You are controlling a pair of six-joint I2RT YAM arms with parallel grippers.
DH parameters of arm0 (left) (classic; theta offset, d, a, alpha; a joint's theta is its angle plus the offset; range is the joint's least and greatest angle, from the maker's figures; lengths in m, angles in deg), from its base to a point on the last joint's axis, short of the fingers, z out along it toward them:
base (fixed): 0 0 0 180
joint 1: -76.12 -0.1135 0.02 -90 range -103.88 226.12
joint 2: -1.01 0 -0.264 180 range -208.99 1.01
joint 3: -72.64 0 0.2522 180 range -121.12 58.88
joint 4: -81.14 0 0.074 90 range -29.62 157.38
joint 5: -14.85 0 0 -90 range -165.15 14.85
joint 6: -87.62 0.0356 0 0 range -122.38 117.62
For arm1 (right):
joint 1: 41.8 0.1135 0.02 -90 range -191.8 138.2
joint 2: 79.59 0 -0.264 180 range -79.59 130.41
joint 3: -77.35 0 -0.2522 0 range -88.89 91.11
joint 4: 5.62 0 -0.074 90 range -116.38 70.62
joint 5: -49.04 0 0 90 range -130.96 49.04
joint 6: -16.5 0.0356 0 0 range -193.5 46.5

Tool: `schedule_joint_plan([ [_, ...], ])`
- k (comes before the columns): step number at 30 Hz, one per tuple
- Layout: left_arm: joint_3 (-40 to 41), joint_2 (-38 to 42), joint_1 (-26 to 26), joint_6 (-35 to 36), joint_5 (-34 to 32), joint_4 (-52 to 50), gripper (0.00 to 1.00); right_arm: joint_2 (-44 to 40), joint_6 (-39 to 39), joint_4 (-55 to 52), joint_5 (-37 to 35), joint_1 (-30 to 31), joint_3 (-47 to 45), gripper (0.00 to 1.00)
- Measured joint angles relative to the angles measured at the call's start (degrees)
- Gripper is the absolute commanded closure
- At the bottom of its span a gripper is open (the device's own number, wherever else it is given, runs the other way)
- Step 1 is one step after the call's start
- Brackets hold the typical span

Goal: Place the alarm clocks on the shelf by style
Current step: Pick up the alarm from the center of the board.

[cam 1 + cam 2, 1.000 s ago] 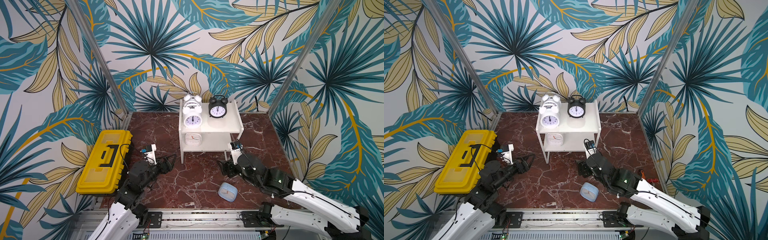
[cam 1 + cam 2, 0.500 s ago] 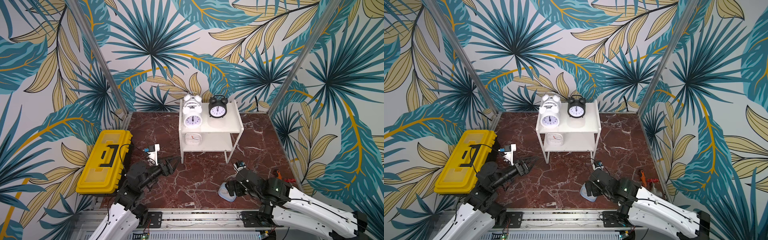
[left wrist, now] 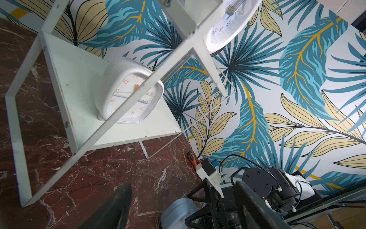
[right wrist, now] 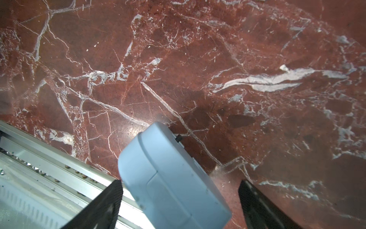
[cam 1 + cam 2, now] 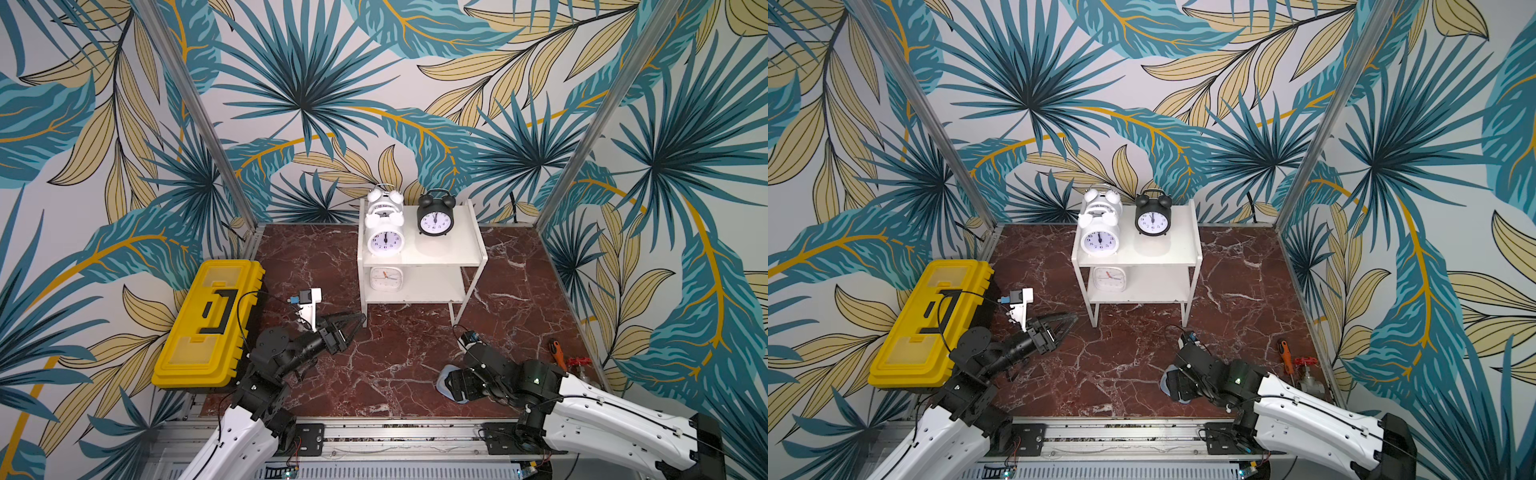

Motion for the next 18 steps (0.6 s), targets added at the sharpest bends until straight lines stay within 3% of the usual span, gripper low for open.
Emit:
schedule_joint_plan([
  [4,0.00,-0.04,0.00,-0.02,0.28,0.46,0.16,-1.11,0.24,1.20,0.74,0.00,-1.07,0.23],
  [18,0.17,-0.04,0.00,0.00,0.66,0.83,0.17,-1.36,0.70,4.24,2.12,0.00,-2.62,0.49],
])
